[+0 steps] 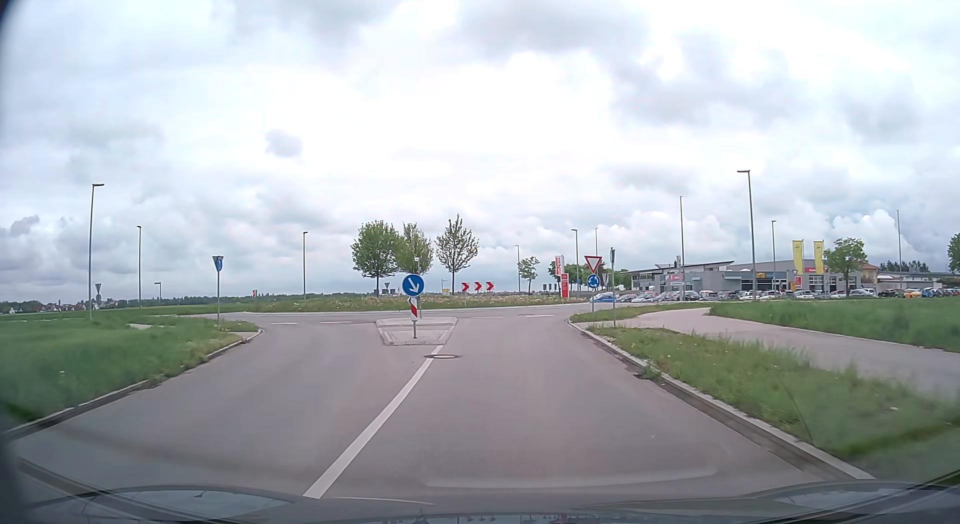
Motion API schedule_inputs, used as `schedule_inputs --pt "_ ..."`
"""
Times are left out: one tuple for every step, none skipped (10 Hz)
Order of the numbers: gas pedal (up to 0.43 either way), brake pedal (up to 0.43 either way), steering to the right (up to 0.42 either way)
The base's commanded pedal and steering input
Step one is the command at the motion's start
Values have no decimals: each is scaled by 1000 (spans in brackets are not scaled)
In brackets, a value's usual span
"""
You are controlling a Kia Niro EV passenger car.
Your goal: Follow the waypoints while adhering to traffic rules and regulations
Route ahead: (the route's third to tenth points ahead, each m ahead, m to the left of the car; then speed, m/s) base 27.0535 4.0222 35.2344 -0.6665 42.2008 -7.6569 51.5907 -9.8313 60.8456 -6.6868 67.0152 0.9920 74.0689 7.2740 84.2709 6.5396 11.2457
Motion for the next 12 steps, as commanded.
schedule_inputs --pt "0 232 -3" --pt "0 232 -3" --pt "0 232 -3" --pt "0 238 -1" --pt "0 238 0" --pt "0 238 1" --pt "0 250 1" --pt "0 250 2" --pt "0 250 4" --pt "0 250 6" --pt "0 256 8" --pt "0 250 8"
